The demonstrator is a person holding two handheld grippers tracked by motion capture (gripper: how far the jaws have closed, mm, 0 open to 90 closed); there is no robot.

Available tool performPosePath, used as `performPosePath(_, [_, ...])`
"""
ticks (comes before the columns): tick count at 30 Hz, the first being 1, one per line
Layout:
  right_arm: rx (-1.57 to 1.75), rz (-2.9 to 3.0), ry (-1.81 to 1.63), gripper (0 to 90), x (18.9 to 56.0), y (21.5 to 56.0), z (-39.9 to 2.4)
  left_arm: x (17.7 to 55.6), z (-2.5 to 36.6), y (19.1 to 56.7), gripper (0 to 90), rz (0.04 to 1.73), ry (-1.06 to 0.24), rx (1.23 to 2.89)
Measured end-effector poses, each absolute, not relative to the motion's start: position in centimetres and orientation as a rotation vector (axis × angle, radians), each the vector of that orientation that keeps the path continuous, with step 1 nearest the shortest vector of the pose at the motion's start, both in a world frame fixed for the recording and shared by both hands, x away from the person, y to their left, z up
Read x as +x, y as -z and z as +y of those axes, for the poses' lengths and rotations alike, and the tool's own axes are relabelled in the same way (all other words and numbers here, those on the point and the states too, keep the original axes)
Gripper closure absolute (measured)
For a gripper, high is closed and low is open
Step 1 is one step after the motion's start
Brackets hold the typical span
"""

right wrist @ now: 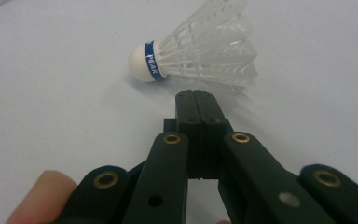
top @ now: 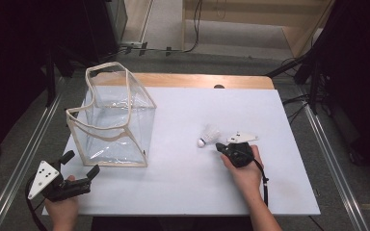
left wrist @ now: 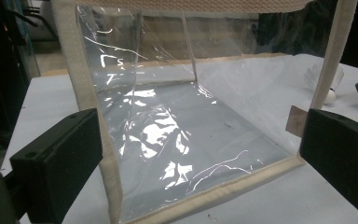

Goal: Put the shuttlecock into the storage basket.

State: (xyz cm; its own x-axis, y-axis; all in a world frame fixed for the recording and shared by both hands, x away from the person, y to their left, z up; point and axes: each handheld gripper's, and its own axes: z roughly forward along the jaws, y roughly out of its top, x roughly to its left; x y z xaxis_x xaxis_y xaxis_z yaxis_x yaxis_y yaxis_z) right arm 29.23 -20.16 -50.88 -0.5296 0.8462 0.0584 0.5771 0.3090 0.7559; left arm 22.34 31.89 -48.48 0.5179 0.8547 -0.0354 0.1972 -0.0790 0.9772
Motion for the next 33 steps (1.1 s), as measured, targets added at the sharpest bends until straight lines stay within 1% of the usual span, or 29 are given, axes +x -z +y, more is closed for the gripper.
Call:
performPosePath(4, [1.285,2.227,-1.024,87.5,29.9,50.6,-20.1,22.3,31.8,48.5,0.0,0.925,-0.704,1.592])
performPosePath(13, [1.307,2.249,-0.939,87.5,32.9,50.7,-18.8,22.3,31.9,48.5,0.0,0.924,-0.702,1.588])
performPosePath(24, [1.282,2.281,-0.988,87.5,35.4,50.3,-16.0,22.3,31.9,48.5,0.0,0.924,-0.700,1.585])
performPosePath(33, [1.261,2.307,-1.049,87.5,36.4,50.0,-13.9,22.3,32.0,48.5,0.0,0.923,-0.701,1.584])
